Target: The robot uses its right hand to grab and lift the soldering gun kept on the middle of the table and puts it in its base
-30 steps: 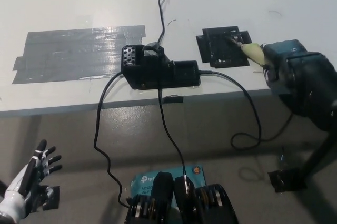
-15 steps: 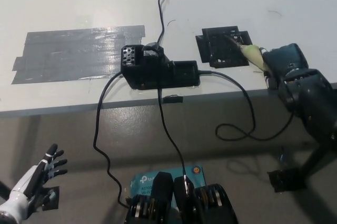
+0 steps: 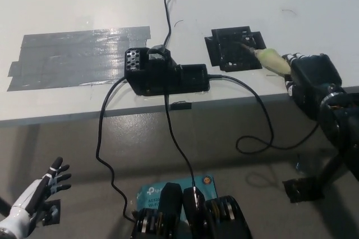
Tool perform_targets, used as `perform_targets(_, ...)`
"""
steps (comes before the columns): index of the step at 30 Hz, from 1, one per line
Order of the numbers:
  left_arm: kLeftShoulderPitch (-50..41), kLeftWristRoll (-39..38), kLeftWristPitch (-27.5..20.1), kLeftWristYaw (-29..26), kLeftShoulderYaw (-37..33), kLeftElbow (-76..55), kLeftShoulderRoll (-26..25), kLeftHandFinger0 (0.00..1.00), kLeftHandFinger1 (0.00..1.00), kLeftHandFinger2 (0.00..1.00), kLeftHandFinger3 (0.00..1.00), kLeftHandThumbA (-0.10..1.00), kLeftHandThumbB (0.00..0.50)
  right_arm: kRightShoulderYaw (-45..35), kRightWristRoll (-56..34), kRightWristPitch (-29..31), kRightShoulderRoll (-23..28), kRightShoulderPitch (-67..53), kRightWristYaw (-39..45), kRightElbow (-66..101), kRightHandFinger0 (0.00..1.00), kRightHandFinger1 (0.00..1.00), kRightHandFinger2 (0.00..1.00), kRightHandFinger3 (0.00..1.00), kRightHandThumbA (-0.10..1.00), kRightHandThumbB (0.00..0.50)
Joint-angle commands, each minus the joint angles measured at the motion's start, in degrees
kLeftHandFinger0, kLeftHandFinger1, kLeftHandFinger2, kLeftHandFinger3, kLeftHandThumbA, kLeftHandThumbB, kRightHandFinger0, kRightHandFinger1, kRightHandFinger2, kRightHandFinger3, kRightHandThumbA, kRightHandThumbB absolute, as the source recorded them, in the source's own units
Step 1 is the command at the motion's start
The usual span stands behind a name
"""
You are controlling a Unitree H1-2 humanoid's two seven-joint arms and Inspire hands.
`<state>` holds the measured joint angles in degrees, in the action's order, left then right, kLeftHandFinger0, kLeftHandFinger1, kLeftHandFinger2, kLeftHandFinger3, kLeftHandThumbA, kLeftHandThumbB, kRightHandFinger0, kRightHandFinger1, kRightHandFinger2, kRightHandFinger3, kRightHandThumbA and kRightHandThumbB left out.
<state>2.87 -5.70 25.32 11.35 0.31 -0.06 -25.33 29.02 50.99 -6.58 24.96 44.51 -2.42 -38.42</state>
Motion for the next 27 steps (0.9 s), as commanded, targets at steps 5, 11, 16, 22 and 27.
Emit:
perform_targets(5,-0.64,1.89,-1.73,1.05,0.08,-1.13,-1.62,0.82,0.92,0.95,0.94,1.0,0.023,-4.33,-1.59,5.39,2.49,4.95,-4.76,4.3,0.0,0.31,0.7,0.5,-0.1,0.0)
perform_targets(11,-1.07,2.1,-1.62,1.12,0.19,-0.56,-1.22,0.79,0.89,0.92,0.93,1.0,0.0,-4.52,-0.24,8.68,3.19,6.91,-6.97,6.53,0.0,0.16,0.48,0.32,-0.1,0.024)
perform_targets(16,-1.13,2.64,-2.8,1.53,-0.01,-0.59,-1.3,0.8,0.87,0.9,0.9,0.99,0.0,-4.41,0.51,11.07,4.14,7.29,-8.55,7.79,0.0,0.22,0.53,0.35,-0.1,0.014)
perform_targets(22,-0.87,3.34,-1.63,1.87,-0.22,-0.77,-1.28,0.82,0.89,0.93,0.93,0.96,0.009,-1.36,4.07,20.39,7.83,8.65,-13.93,8.9,0.0,0.0,0.34,0.09,-0.1,0.102)
perform_targets(27,-0.71,3.6,-1.65,1.85,-0.06,-0.78,-1.06,0.81,0.88,0.92,0.93,0.94,0.0,0.24,6.58,26.37,10.45,10.63,-18.61,8.19,0.0,0.0,0.05,0.03,-0.1,0.121)
